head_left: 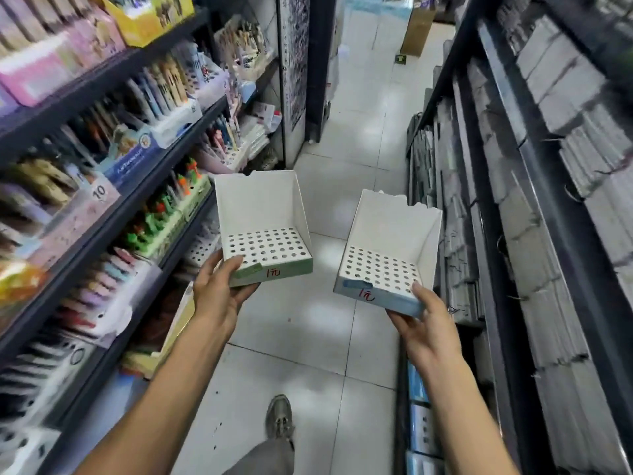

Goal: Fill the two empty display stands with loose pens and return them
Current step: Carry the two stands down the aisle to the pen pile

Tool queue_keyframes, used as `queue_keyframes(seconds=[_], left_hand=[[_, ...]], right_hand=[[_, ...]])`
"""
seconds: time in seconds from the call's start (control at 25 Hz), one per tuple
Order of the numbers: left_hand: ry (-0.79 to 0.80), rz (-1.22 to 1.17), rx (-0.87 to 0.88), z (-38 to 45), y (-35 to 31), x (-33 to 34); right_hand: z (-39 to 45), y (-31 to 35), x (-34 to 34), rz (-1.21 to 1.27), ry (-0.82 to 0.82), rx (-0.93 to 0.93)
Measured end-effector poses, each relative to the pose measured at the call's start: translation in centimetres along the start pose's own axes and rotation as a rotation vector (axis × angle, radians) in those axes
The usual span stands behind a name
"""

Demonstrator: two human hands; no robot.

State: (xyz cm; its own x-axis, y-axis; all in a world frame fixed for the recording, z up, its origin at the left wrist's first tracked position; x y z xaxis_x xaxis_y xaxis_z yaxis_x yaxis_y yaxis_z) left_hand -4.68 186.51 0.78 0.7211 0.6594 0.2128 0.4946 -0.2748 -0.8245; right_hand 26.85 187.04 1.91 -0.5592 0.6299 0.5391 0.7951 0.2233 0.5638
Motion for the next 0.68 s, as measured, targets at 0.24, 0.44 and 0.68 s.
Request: queue_keyframes(seconds=[0.24,0.44,0.68], left_hand=[[0.065,0.018,0.029,10.1,-6.7,11.5],[0.049,0.016,0.025,18.5,-8.8,20.6],[-0.061,-0.044,0.029,27.8,-10.4,32.5]], right_hand=[[9.7,4.1,9.8,0.034,-0.007,-0.038],[20.7,7.4,16.6,0.026,0.009,0.004],[35.8,13.7,25.4,-0.028,0.070,0.082]])
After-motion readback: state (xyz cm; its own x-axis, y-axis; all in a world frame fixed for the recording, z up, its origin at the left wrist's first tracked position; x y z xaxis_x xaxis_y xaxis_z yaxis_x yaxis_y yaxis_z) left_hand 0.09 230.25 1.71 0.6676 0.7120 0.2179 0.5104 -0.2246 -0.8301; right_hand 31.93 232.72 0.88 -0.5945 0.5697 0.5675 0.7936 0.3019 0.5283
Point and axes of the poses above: each hand's wrist, its own z-axis towards the middle knuckle, its own x-axis out of the palm, y = z × x, the point moved 3 cm from there along z, towards the middle knuckle, and after that the axes turned 11 degrees about z, right-handed, at the moved point
